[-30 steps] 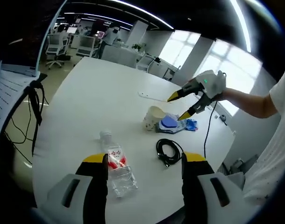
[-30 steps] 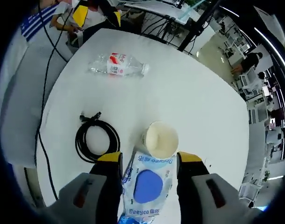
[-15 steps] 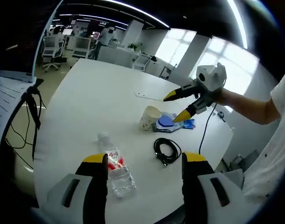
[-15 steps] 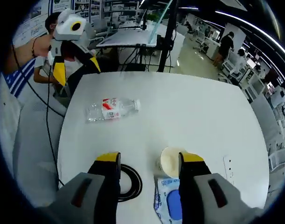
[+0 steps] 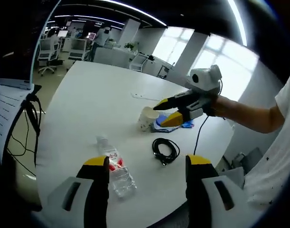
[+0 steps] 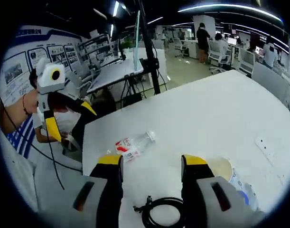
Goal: Arrange the tabletop items into an orderly group along one side of the table until the central work area is clear of visible clutter.
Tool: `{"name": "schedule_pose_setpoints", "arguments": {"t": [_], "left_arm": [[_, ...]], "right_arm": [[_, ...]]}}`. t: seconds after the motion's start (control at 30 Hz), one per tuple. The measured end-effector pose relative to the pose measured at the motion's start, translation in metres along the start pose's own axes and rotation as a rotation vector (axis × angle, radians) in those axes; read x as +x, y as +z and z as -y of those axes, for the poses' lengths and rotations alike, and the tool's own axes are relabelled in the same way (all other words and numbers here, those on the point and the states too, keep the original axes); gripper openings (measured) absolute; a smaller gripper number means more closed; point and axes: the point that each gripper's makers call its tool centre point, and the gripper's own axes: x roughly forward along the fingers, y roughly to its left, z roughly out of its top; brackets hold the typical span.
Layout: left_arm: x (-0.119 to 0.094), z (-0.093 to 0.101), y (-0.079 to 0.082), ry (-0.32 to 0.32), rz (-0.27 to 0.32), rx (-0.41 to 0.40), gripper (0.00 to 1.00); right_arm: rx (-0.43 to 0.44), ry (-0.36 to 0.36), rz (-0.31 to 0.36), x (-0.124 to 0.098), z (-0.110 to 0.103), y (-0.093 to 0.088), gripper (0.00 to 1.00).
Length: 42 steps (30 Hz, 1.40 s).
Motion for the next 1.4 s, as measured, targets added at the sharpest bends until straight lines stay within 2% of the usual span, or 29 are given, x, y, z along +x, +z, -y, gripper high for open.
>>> {"name": "schedule_pose_setpoints", "arguments": {"t": [0.27,0.4,0.5,0.57,0.67,0.8,0.93,1.23,1.4], "left_arm": [[-0.004,0.004,-0.001,-0.036,-0.002,0.009,0.66],[-0.005,0.004,-0.002,-0.057,-0.003,0.007,0.66],[-0.005,0.002,-0.003,-0.066,-0.004,0.003,0.66],[-0.006,0.0,-0.003,-0.07,-0.004,-0.001,0.66],[-0.008,-0.003,-0.005,-0.076,-0.007,-0.005,0.66],[-0.009,-0.008,-0.01,-0.075,-0.011,-0.018,0.66],[-0.01,-0.01,-0.015,-0.082,-0.015,-0.026,0.66],[-0.008,-0.02,-0.023,-0.085,-0.016,-0.047,0.65],[-0.005,-0.024,-0.025,-0.091,-0.017,-0.054,0.65]], "right_arm": [[0.298,0.035,0.139,0.018,-0.017,0.012,0.45],[0.356,0.052,0.152,0.03,-0.024,0.012,0.43],[0.469,0.067,0.184,0.044,-0.023,0.014,0.43],[0.533,0.066,0.198,0.054,-0.02,0.013,0.42],[0.569,0.057,0.196,0.065,-0.016,0.009,0.41],[0.669,0.065,0.211,0.085,-0.013,0.007,0.39],[0.764,0.063,0.211,0.106,-0.005,-0.001,0.37],[0.858,0.038,0.214,0.132,0.013,-0.011,0.34],[0.877,0.034,0.206,0.144,0.015,-0.014,0.34]]}}
